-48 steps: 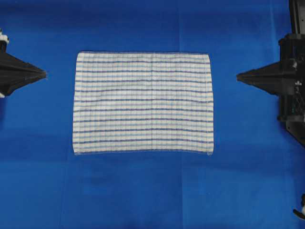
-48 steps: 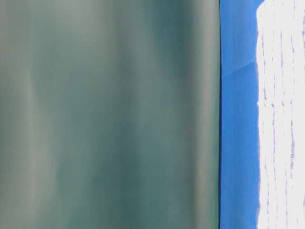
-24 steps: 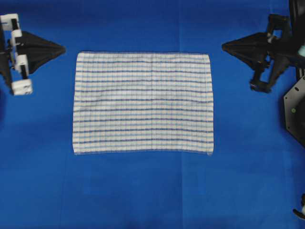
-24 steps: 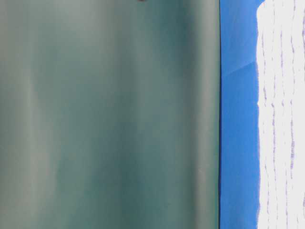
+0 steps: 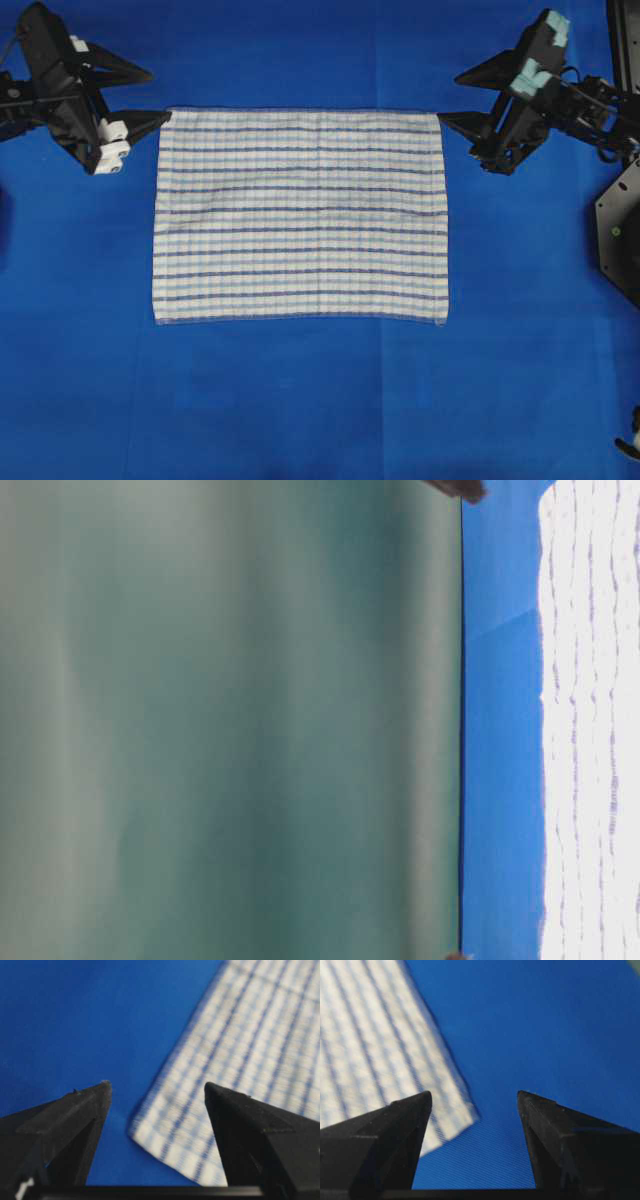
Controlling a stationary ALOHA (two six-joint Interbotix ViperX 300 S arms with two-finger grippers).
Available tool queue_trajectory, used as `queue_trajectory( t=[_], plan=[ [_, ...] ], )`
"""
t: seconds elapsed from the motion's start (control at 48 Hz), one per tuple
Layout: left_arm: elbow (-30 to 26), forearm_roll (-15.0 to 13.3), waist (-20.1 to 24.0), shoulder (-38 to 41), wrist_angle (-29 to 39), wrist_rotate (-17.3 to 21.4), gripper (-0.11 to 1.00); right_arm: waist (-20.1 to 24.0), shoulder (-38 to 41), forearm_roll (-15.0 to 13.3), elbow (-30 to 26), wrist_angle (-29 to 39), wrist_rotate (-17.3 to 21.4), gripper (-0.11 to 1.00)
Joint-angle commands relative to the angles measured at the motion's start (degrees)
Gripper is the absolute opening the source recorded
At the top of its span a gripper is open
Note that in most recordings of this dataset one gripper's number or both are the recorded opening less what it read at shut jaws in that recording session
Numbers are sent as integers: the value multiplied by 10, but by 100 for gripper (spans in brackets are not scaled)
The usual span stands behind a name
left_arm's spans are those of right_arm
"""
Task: Fold the blue towel.
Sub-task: 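Move both grippers to the far corners of the striped towel, then grasp the far left and right towel corners with both grippers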
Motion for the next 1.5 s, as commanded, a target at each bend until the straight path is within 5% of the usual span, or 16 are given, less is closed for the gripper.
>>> queue_trajectory(
  t=[0.0,0.583,0.708,0.916,0.999,1.478],
  plan=[
    [-10,-1,12,31,-31,0,70,-8,29,4,-11,-27,1,72],
    [-51,-2,26,188,-60,-2,66,1,134,24,-33,-68,1,70],
    [-51,-2,25,200,-57,-3,45,11,139,25,-30,-68,1,58],
    [-52,-1,9,202,-54,-2,4,25,140,25,-30,-68,1,14],
    [-53,-2,4,202,-53,-2,4,25,139,25,-32,-68,1,5],
    [-53,-1,-18,109,10,0,4,25,88,25,-35,-48,-2,5]
  ],
)
